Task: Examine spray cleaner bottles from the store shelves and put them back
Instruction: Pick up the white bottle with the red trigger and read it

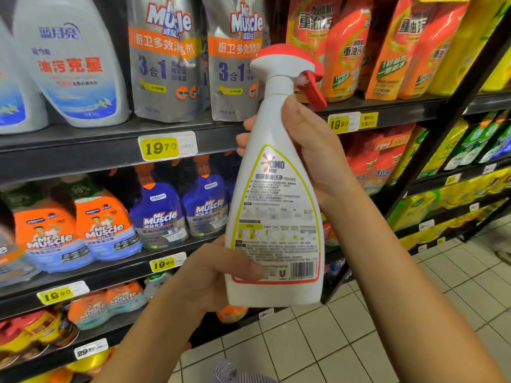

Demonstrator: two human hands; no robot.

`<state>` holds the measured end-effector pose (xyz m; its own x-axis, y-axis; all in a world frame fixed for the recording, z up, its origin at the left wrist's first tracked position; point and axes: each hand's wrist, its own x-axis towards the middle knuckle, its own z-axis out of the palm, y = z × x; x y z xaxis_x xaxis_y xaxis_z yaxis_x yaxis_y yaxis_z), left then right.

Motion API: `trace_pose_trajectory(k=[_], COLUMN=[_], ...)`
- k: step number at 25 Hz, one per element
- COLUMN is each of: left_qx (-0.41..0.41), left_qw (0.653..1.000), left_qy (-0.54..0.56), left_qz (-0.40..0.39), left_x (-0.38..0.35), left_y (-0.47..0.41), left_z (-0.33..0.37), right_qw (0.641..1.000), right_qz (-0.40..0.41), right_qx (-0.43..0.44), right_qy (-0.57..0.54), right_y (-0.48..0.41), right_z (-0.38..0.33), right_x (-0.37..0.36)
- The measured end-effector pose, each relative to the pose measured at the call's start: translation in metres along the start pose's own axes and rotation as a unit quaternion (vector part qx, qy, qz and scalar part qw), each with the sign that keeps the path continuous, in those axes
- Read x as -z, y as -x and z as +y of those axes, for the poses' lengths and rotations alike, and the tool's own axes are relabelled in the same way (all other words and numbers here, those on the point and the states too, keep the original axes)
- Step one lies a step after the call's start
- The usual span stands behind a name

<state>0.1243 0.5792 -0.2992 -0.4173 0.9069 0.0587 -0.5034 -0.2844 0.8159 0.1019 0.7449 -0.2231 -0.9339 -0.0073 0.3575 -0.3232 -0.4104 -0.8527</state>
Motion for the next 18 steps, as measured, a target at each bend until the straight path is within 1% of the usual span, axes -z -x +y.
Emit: trace_pose_trajectory(k=[2, 3, 5, 6, 7, 9, 12, 15, 16, 18], left_qx=[-0.030, -0.056, -0.126, -0.156, -0.172, -0.180, -0.166, -0.150, -0.133, -0.107], left_qw=[0.997, 0.992, 0.962, 0.945, 0.933, 0.928, 0.947, 0.966, 0.973, 0.979], left_qy=[-0.047, -0.074, -0.175, -0.217, -0.241, -0.237, -0.171, -0.147, -0.137, -0.119], left_qz=[0.051, 0.089, 0.165, 0.186, 0.204, 0.225, 0.218, 0.150, 0.132, 0.125], left_x=[0.001, 0.001, 0.000, -0.001, -0.002, -0.004, -0.004, -0.002, -0.004, -0.010], left_y=[0.005, 0.007, 0.010, 0.010, 0.011, 0.011, 0.012, 0.012, 0.013, 0.012], left_z=[0.000, -0.001, -0.002, -0.003, -0.003, -0.006, -0.008, -0.004, -0.004, -0.007], right_qw=[0.999, 0.998, 0.993, 0.991, 0.989, 0.988, 0.991, 0.995, 0.996, 0.998], right_qz=[0.004, 0.007, 0.022, 0.036, 0.046, 0.039, -0.034, -0.086, -0.079, -0.037], right_qx=[0.032, 0.051, 0.082, 0.089, 0.091, 0.089, 0.071, 0.042, 0.039, 0.034], right_qy=[0.019, 0.039, 0.079, 0.094, 0.106, 0.117, 0.107, 0.019, -0.003, -0.042], right_y=[0.001, 0.001, 0.001, 0.000, 0.000, 0.000, -0.003, -0.007, -0.008, -0.009], right_z=[-0.006, -0.010, -0.016, -0.017, -0.017, -0.014, -0.016, -0.013, -0.010, -0.006], right_x=[-0.003, -0.005, -0.009, -0.011, -0.012, -0.016, -0.017, -0.017, -0.020, -0.026])
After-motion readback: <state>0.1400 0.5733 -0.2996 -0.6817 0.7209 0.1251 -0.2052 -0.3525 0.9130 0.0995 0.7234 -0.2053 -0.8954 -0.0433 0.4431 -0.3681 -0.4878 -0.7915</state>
